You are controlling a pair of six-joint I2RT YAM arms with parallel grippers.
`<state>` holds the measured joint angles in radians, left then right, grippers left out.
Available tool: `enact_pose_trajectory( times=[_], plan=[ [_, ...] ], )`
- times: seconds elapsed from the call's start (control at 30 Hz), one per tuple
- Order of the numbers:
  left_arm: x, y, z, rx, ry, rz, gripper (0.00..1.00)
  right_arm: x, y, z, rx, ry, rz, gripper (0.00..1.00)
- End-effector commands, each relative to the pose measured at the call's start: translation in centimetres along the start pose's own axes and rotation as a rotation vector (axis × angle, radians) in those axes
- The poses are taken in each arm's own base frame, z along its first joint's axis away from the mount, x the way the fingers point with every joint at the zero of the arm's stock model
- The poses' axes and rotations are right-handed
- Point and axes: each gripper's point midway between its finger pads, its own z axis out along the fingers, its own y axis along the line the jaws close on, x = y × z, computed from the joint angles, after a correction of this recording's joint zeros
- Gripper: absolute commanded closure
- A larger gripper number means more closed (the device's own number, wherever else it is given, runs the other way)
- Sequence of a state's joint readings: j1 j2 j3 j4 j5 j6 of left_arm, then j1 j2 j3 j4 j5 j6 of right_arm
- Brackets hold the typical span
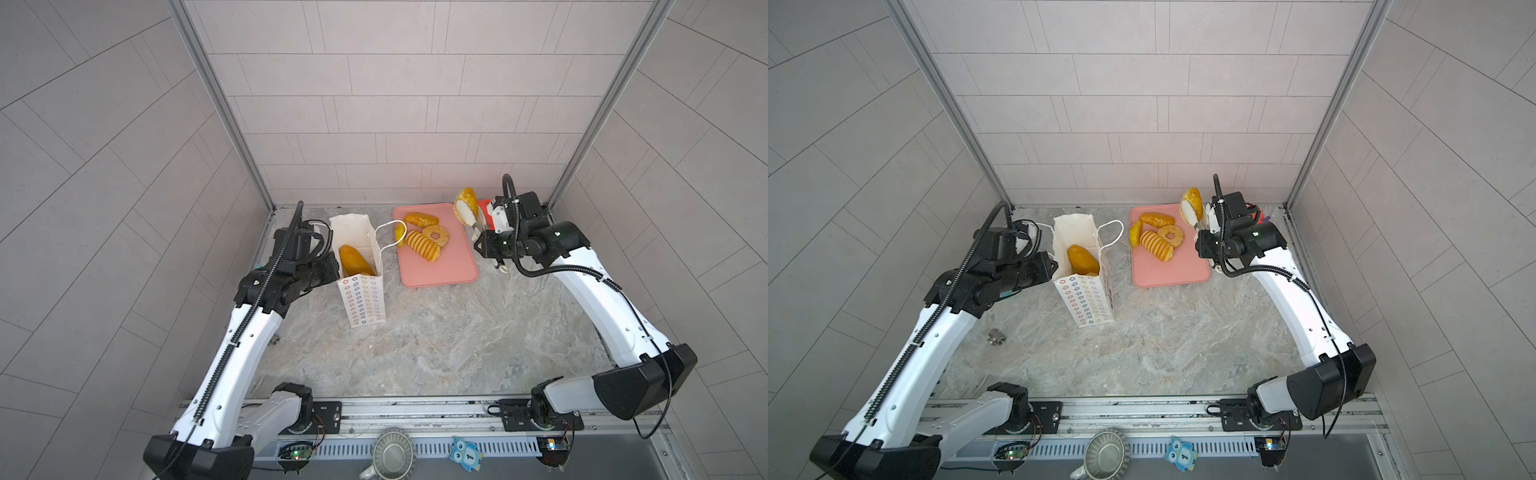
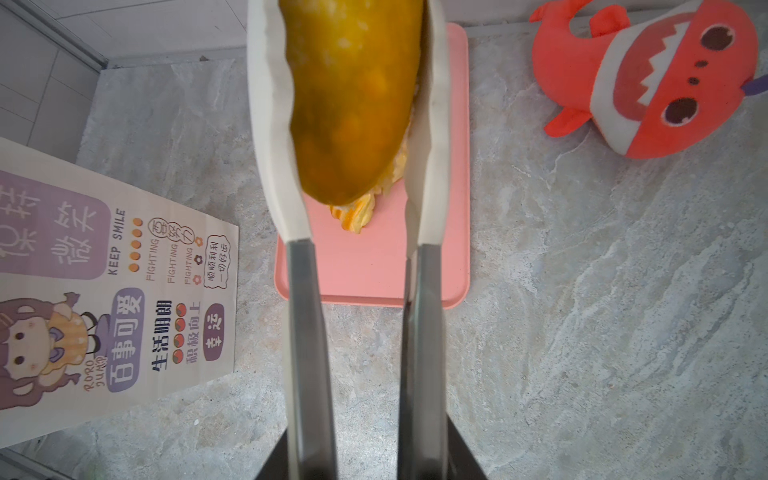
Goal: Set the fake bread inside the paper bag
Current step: 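Lift the oval bun off the tray with the right gripper's tongs, then carry the oval bun with the right gripper over the paper bag opening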
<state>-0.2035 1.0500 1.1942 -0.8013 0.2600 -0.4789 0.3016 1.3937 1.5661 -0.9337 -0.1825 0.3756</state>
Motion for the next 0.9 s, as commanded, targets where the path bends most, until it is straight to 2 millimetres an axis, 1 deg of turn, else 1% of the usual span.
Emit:
enact_pose_trajectory(
  times=[0.0, 0.27, 0.7, 0.87],
  plan=[
    [-0.2, -0.1, -0.6, -0.003, -0.019, 0.003, 0.89, -2.1, 1.7, -3.5, -0.055, -0.107, -0.011, 0.62],
    [-0.4, -0.2, -0.8, -0.002, -0.026, 0.003, 0.89, -2.8, 3.9, -5.8, -0.091, -0.145, -0.055, 0.61],
    [-0.5, -0.2, -0.7, 0.001, -0.026, -0.002, 0.89, -2.9, 7.4, -8.1, -0.128, -0.168, -0.143, 0.61],
    [-0.5, -0.3, -0.7, 0.004, -0.026, -0.005, 0.89, -2.5, 9.4, -8.8, -0.158, -0.17, -0.191, 0.61]
  ],
)
